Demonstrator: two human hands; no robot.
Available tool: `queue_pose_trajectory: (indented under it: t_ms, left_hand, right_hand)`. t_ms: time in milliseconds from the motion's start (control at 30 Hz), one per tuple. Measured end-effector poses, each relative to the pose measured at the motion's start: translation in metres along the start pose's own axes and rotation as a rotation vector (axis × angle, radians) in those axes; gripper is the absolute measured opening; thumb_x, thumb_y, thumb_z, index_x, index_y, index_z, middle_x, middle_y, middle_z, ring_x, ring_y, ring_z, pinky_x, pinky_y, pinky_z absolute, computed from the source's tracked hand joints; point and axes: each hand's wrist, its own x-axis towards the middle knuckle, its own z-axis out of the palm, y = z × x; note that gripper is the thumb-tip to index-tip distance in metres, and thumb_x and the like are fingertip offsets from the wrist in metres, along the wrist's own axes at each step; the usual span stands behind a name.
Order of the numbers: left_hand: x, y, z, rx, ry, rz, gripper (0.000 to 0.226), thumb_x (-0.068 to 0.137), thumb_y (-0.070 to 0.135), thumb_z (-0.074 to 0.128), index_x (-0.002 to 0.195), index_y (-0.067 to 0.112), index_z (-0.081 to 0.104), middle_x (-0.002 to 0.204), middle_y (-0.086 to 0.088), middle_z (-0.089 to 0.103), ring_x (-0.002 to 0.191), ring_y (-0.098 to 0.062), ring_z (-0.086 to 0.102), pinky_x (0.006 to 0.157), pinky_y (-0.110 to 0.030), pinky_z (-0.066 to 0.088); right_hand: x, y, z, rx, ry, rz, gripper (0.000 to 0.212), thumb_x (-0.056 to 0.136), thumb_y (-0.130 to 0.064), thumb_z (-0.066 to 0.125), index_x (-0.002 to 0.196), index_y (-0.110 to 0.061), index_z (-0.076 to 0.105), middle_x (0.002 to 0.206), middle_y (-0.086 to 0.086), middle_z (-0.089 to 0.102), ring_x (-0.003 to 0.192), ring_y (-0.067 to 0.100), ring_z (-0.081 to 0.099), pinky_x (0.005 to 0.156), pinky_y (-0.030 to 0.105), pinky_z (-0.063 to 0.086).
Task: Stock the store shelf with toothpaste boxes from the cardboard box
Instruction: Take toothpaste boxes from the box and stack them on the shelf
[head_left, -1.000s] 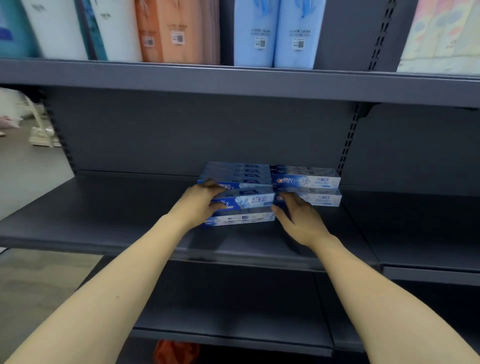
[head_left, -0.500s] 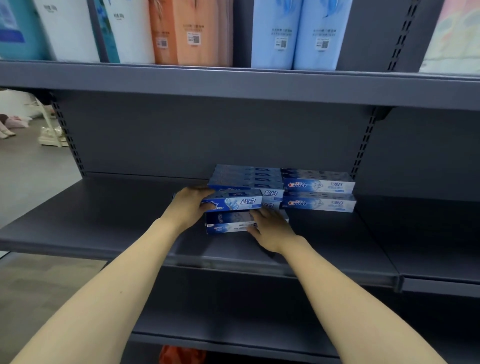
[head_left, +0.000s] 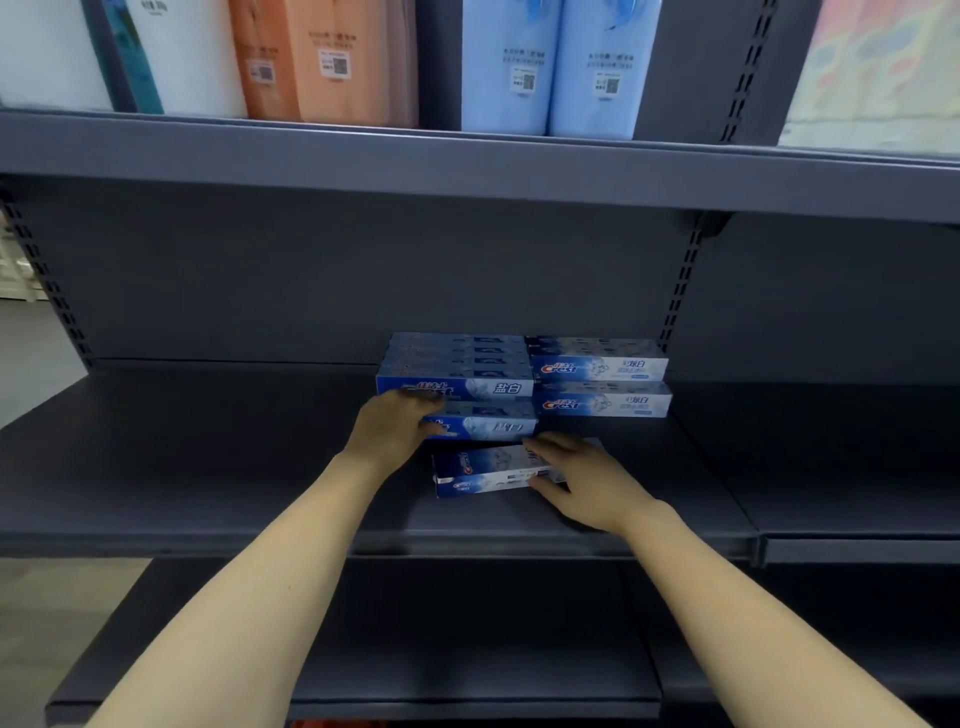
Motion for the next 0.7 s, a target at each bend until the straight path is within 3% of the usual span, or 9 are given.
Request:
queue_pose_trajectory:
  t_ms: [167,333,567,700]
  left_hand:
    - [0.000,-0.008,0.014,0.123,-0.113,0.065,0.034,0.093,0.027,0.055,0.124,0.014,0.058,0.130,0.000,0.057,0.119,-0.019,0.052,0.093,-0.032,0.046]
    - [0.010,-0.009,0.018,0.232,-0.108,0.140,0.033,0.094,0.027,0.053,0.123,0.012,0.055,0.128,-0.001,0.056,0.118,-0.019,0.052,0.089,-0.029,0.044]
    - [0.020,-0.010,0.030,0.322,-0.086,0.078,0.026,0.094,0.015,0.051,0.116,0.005,0.058,0.122,-0.010,0.059,0.111,-0.024,0.058,0.088,-0.032,0.049]
    - [0.021,-0.008,0.031,0.414,-0.080,0.075,0.027,0.095,0.018,0.050,0.117,0.004,0.056,0.123,-0.009,0.056,0.124,-0.023,0.043,0.089,-0.035,0.048]
  right_hand:
    - [-0.007,0.001,0.007,0.022,0.066,0.020,0.052,0.096,-0.036,0.049,0.144,-0.018,0.038,0.147,-0.002,0.039,0.133,0.019,0.037,0.111,0.027,0.030]
    - [-0.008,-0.003,0.013,0.007,0.100,0.026,0.053,0.096,-0.036,0.049,0.144,-0.017,0.038,0.145,0.001,0.041,0.133,0.020,0.038,0.115,0.027,0.021]
    - [-0.006,-0.002,0.017,0.029,0.125,0.043,0.061,0.089,-0.045,0.040,0.142,-0.014,0.042,0.140,0.003,0.047,0.128,0.022,0.043,0.115,0.031,0.023]
    - [-0.005,0.001,0.019,0.048,0.137,0.036,0.056,0.093,-0.040,0.048,0.142,-0.013,0.042,0.139,0.004,0.047,0.128,0.024,0.043,0.116,0.032,0.022]
